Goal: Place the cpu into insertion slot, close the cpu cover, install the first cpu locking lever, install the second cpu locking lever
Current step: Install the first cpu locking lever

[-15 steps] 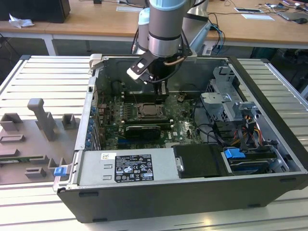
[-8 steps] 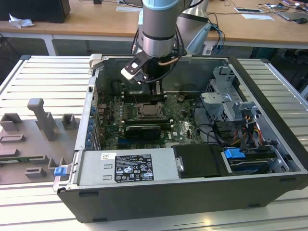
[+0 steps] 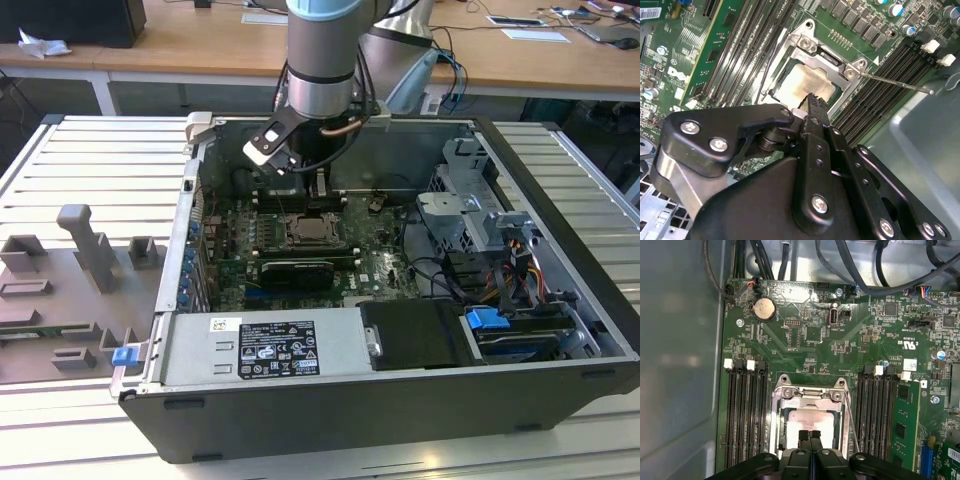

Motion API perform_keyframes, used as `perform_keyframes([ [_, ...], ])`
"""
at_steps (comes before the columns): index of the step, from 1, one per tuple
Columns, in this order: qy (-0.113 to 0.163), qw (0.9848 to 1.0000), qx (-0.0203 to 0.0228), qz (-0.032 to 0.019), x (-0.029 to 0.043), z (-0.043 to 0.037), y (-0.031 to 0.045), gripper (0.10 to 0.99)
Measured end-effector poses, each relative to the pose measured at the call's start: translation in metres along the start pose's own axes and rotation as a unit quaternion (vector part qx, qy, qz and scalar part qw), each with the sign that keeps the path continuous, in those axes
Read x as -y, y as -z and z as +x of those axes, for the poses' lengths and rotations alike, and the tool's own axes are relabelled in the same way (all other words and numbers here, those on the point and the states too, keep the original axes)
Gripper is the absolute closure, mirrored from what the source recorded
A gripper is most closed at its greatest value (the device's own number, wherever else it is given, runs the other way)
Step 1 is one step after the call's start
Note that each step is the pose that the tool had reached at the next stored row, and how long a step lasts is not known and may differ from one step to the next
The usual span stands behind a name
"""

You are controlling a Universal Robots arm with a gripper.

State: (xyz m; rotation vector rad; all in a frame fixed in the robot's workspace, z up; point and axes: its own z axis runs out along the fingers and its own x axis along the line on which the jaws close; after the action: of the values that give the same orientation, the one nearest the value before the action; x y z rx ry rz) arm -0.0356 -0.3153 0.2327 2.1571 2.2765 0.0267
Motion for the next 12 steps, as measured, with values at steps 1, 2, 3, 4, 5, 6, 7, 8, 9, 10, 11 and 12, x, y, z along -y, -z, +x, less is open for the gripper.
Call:
perform_keyframes([
  [1,0.000,1.0000,-0.0001,0.0000,0.0000,0.0000,0.0005,0.980],
  [2,0.000,1.0000,-0.0001,-0.0001,0.0000,0.0001,0.0022,0.980],
  [3,0.000,1.0000,-0.0001,-0.0001,0.0000,0.0001,0.0050,0.980],
  [4,0.000,1.0000,-0.0002,-0.0001,-0.0001,0.0002,0.0082,0.980],
  [5,0.000,1.0000,-0.0002,-0.0001,-0.0001,0.0002,0.0122,0.980],
  [6,0.000,1.0000,-0.0001,-0.0001,-0.0002,0.0002,0.0152,0.980],
  [7,0.000,1.0000,-0.0001,-0.0001,-0.0002,0.0002,0.0179,0.980],
  [8,0.000,1.0000,-0.0001,-0.0001,-0.0003,0.0003,0.0224,0.980],
  [9,0.000,1.0000,-0.0001,-0.0001,-0.0004,0.0003,0.0249,0.980],
  [10,0.000,1.0000,-0.0001,-0.0001,-0.0004,0.0003,0.0267,0.980],
  [11,0.000,1.0000,-0.0001,-0.0001,-0.0004,0.0003,0.0300,0.980],
  [12,0.000,1.0000,-0.0001,-0.0001,-0.0005,0.0004,0.0324,0.980],
])
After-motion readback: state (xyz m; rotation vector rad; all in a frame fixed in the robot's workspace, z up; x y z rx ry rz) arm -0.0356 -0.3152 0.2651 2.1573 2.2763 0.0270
